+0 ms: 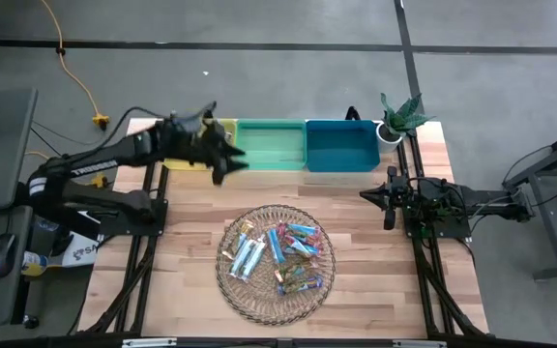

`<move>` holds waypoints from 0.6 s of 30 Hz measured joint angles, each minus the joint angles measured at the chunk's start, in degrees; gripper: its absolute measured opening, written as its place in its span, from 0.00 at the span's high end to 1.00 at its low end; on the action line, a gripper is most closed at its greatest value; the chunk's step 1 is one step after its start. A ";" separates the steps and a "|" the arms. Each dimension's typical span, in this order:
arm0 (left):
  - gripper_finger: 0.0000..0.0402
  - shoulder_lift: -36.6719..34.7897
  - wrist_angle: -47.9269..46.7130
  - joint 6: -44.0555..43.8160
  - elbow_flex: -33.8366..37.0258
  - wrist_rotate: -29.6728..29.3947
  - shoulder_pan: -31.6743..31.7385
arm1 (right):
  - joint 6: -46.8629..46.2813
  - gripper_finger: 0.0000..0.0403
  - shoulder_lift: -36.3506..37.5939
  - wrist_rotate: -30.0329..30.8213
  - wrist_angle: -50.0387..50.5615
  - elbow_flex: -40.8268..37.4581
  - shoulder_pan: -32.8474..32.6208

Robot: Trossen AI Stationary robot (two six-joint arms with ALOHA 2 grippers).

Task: Pick and place Granola Bars by type
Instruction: Put the blue granola bar into the yellow bin

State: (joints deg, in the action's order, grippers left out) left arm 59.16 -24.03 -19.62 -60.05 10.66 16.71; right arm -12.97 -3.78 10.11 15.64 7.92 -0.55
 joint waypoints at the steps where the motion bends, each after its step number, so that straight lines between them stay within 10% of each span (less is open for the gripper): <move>1: 0.41 -0.02 0.70 -0.62 0.00 -2.63 -3.35 | 0.00 1.00 0.01 0.00 0.00 0.00 0.01; 9: 0.41 6.59 4.18 -4.63 0.02 -20.82 -25.97 | 0.00 1.00 0.01 0.02 0.00 0.00 0.01; 18: 0.41 20.33 13.98 -4.91 -0.02 -26.18 -36.44 | 0.00 1.00 0.01 0.00 0.00 0.00 -0.01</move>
State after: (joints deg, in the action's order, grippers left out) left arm 79.48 -10.05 -24.53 -60.07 -15.53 -19.73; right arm -12.97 -3.77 10.11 15.64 7.92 -0.55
